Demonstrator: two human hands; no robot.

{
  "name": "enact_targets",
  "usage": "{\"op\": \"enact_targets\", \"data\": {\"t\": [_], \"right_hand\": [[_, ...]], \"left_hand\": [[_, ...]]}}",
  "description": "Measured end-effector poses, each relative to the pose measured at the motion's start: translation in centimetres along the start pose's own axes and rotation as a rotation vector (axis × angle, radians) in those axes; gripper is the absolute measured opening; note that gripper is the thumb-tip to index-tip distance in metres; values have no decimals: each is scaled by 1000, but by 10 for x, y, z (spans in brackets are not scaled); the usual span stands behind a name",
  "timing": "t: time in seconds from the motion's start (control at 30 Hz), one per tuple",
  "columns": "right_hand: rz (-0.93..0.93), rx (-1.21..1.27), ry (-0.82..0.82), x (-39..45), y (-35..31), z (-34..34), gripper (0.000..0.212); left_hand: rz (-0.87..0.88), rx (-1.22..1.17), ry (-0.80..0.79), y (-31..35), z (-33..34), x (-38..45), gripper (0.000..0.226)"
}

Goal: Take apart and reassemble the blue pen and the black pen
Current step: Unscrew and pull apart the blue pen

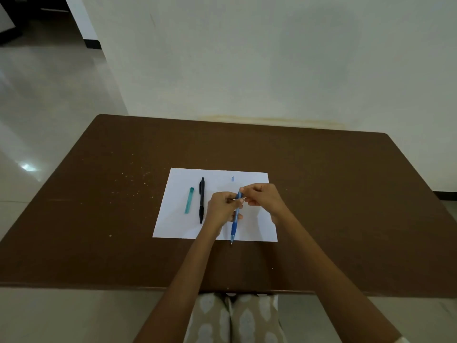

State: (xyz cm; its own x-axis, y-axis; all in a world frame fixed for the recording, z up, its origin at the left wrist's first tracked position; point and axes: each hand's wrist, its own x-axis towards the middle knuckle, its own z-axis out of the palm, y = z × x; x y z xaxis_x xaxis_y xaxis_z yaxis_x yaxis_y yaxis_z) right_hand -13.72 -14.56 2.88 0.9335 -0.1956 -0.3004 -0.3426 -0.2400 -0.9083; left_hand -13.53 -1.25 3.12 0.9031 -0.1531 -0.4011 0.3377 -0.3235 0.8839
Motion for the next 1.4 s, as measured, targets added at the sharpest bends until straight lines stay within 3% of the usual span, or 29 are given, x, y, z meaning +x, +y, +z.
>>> {"op": "enact_targets", "data": {"t": [0.17,0.3,0.37,0.5,0.67,0.77,0.9,1.17,1.4], "right_hand": [[100,36,-7,10,-7,-2,19],[133,162,108,24,-6,-11,18],[76,-20,161,37,-1,-16,18],[-144,-632,229,56,5,-19,22],[-241,-855,166,68,-1,-10,24],[-222,-753,191,62,1,-14,24],[-167,-370,334,21,8,-23,19],[-2,260,99,-67,8,10,26],[50,230,132,-66,-7,11,17]], "left_hand": [[6,4,-13,2,4,3,28],[-21,-30,-32,-2,10,3,25],[-38,-63,-16,-8,12,4,25],[-63,-141,44,-11,10,7,27],[-80,-194,23,-8,4,8,27],[-61,-223,41,-8,4,6,28],[-21,-245,25,-10,7,-4,29],[35,-69,68,0,15,-38,34],[81,-55,85,4,10,-61,28]]}}
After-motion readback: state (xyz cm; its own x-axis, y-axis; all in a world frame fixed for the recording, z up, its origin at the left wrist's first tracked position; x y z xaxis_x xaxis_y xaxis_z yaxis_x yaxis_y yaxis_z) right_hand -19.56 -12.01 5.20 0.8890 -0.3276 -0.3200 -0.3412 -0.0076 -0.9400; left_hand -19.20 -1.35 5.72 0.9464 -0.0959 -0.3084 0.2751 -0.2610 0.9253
